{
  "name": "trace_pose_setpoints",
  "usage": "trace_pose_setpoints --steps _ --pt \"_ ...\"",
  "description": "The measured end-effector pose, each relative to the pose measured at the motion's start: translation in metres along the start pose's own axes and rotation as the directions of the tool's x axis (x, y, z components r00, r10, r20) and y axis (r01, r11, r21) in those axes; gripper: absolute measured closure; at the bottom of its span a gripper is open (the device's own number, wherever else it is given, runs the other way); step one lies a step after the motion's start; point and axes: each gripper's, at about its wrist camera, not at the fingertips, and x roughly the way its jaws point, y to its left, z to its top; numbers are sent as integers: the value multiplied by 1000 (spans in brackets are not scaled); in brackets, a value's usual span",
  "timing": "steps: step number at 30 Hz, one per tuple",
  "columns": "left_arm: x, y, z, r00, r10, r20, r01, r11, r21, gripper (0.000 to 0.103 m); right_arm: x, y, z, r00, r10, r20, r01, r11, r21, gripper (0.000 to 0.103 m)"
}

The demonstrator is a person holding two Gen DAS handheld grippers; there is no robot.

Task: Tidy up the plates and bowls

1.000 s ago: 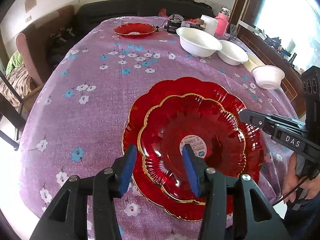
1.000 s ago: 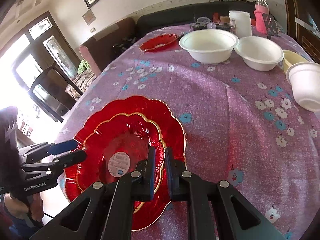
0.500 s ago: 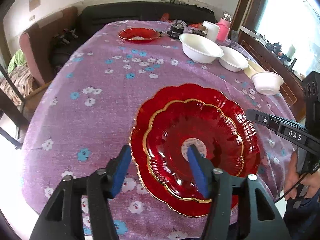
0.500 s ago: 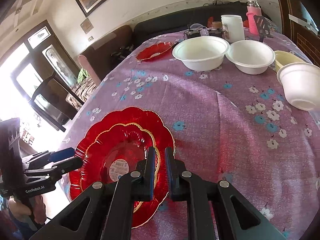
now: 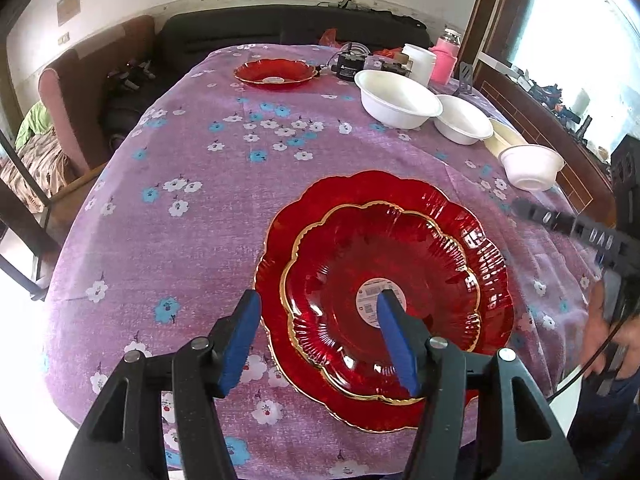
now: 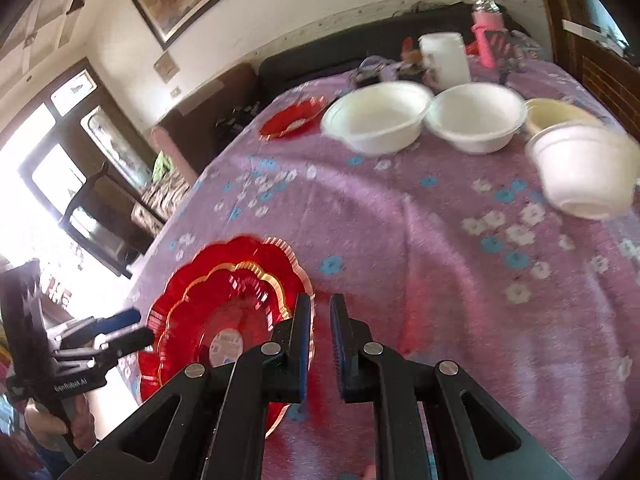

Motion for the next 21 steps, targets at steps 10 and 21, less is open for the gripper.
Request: trace_pose_setpoints --steps 10,21 --pt "-5 -22 12 999 -32 6 31 999 39 43 -93 -113 59 956 -198 215 153 966 210 83" --pt "3 -57 14 998 -60 -26 63 993 103 43 -59 -226 94 952 -276 131 210 902 376 75"
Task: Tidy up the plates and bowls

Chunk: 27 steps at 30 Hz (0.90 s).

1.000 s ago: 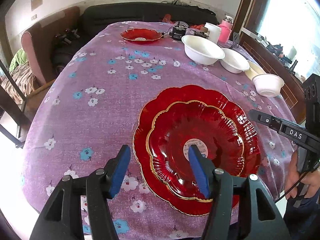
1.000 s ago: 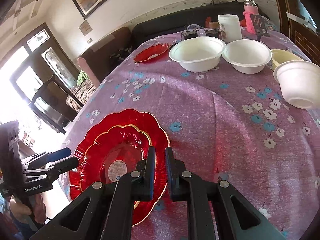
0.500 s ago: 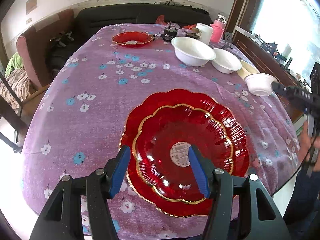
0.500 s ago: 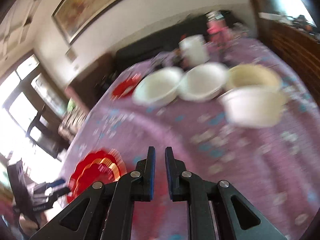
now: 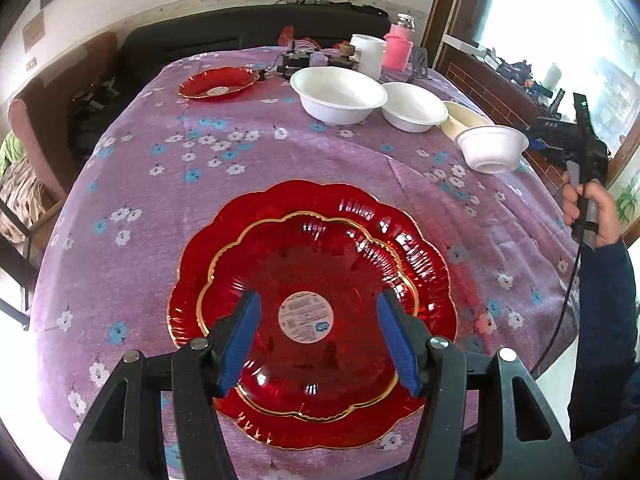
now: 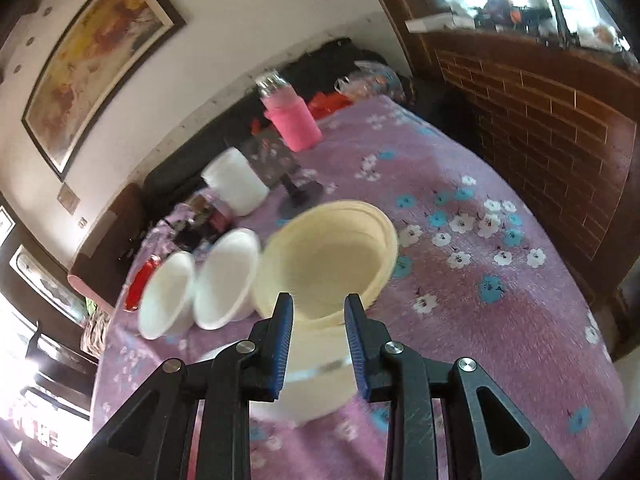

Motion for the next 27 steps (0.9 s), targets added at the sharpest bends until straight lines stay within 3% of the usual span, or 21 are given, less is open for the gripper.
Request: trace_pose_setpoints --steps 5,8,10,13,17,27 --pt "6 -3 3 1000 -10 -13 10 1000 -3 43 -9 3 -36 991 106 -78 -105 994 13 74" --pt "11 -6 6 999 -23 -23 23 1000 0 43 -14 13 -65 968 195 -156 -198 980 -7 74" --pt "13 -9 6 999 -29 -27 29 1000 5 43 -24 15 -75 961 224 -162 -229 973 -14 74" --pt "13 -15 7 999 -39 -26 39 999 16 43 -47 9 -67 981 185 -64 -186 982 -21 74" --pt "11 -24 9 998 -58 -18 58 998 26 43 -58 -3 -56 997 72 38 -72 997 -7 73" --pt "22 -64 14 994 -100 -43 104 990 94 43 -40 -36 -65 999 42 28 -44 996 80 73"
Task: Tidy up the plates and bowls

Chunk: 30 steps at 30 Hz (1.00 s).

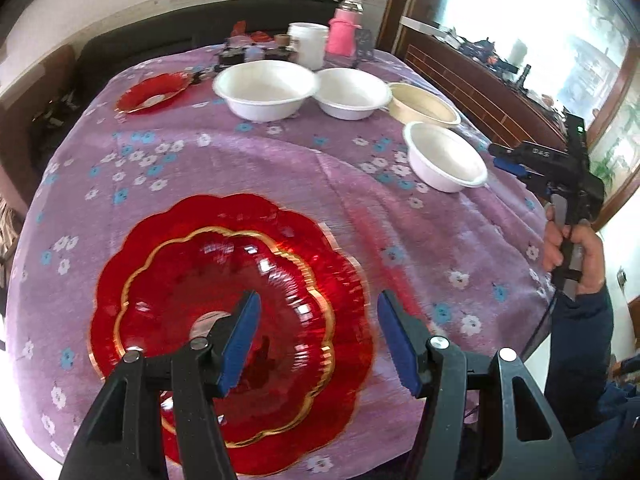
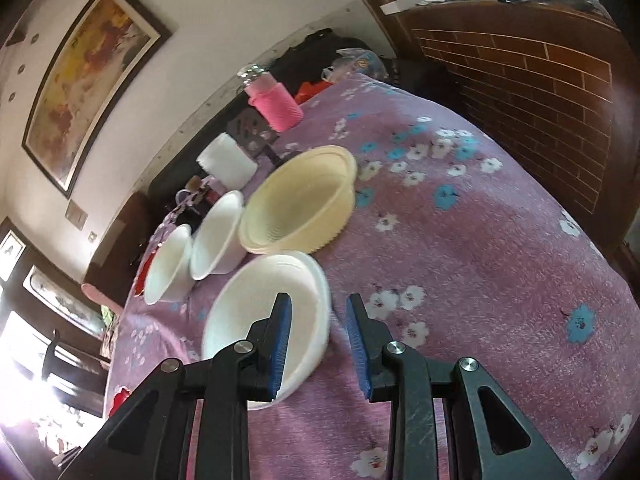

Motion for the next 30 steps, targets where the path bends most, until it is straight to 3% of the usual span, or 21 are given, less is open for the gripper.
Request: trace_pose_setpoints --steps 11,15,22,30 --pt "30 -63 13 997 -56 -53 61 993 99 43 10 -29 -4 1000 -8 9 7 999 50 73" --pt "46 -83 23 994 -79 -76 87 991 100 43 14 -37 -5 1000 25 16 -26 997 70 73" --pt "69 -103 54 988 -126 -85 130 990 45 43 15 -45 -6 995 95 26 -97 990 106 73" --pt "96 -100 93 999 -39 -28 37 996 -78 43 14 -33 -9 989 149 22 -150 986 71 65"
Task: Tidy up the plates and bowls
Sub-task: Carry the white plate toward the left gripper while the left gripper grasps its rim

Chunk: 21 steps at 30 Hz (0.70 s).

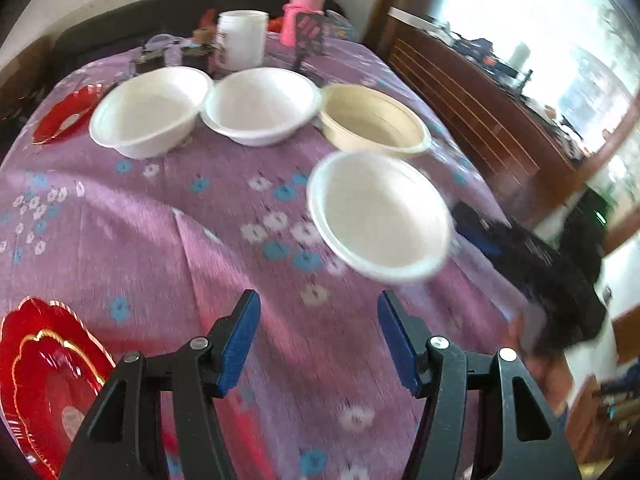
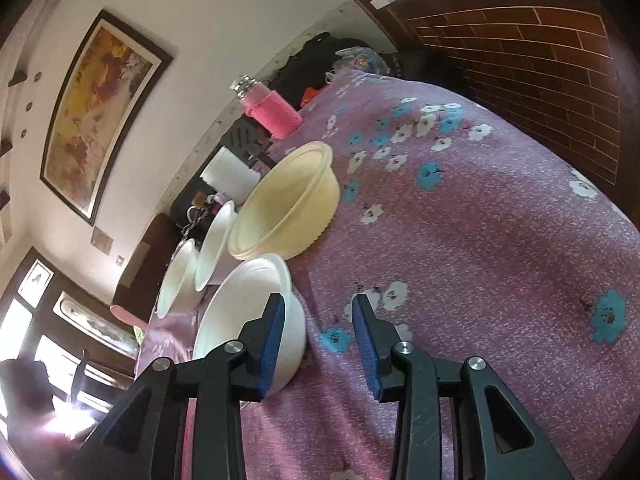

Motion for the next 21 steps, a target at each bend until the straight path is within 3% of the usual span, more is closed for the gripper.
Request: trace_pose_setpoints --steps 5,12,17,19,21 --pt "22 9 20 999 34 10 -33 994 -104 43 6 9 -3 1000 20 -23 -21 999 -35 65" --pt "58 20 40 996 84 11 -81 982 -174 43 20 18 -9 998 3 -60 -8 996 -84 66" --pt "75 18 49 996 87 14 -84 985 -153 44 22 20 -9 998 -1 -63 -5 995 -102 79" --pt "80 15 51 997 80 8 -78 987 -140 49 22 20 -9 998 2 -63 -9 994 -108 83" --pt "84 10 53 999 47 1 -47 993 -112 71 22 22 -9 998 11 -63 -18 993 -115 87"
